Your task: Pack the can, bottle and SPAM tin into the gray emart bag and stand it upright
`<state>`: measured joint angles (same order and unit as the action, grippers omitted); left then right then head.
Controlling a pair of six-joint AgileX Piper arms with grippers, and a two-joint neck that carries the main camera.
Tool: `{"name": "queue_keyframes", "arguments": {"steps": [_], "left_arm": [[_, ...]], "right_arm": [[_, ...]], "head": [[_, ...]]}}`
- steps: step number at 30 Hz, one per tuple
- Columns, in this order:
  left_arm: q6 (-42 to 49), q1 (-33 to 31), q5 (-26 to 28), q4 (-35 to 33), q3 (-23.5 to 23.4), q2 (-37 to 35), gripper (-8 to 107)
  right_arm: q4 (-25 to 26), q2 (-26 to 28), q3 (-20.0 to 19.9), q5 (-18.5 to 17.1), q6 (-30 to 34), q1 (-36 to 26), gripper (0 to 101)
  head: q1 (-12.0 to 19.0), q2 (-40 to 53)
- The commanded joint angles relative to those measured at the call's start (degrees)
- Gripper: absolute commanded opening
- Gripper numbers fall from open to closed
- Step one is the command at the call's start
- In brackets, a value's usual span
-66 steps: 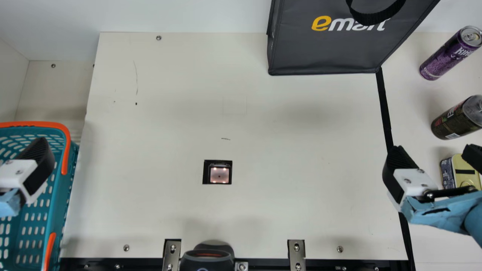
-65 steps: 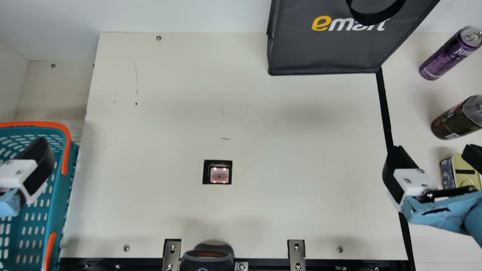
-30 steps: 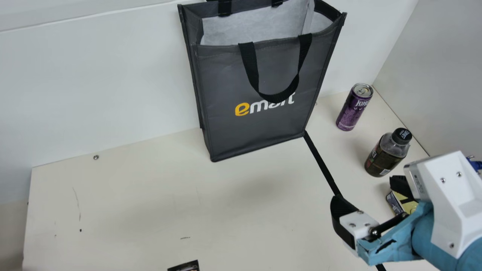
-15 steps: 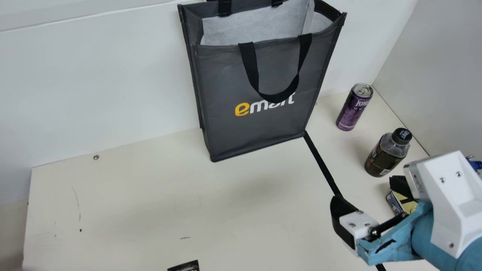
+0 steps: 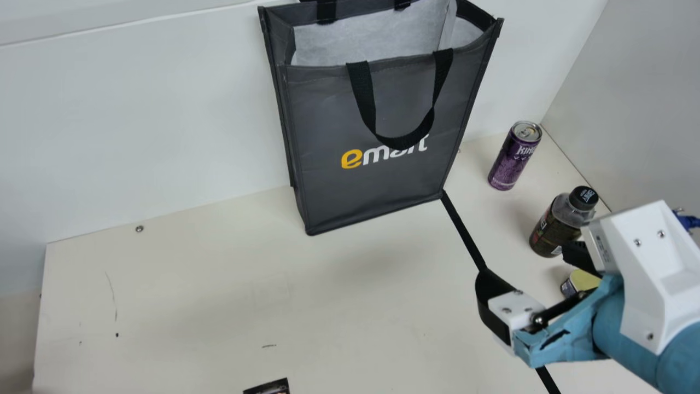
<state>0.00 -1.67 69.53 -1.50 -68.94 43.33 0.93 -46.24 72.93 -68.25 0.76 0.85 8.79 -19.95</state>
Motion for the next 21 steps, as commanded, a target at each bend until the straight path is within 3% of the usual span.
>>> {"name": "queue_keyframes", "arguments": {"steps": [1,21], "left_arm": [[0.0,0.0,0.0,0.0,0.0,0.0,90],[0.0,0.0,0.0,0.0,0.0,0.0,90]], "right_arm": [[0.4,-0.8,1.1,0.2,0.6,0.0,95],[-0.3,-12.5,15.8,-1.2,11.5,-0.5,95]], "head": [[1.2,0.0],[1.2,0.0]]}}
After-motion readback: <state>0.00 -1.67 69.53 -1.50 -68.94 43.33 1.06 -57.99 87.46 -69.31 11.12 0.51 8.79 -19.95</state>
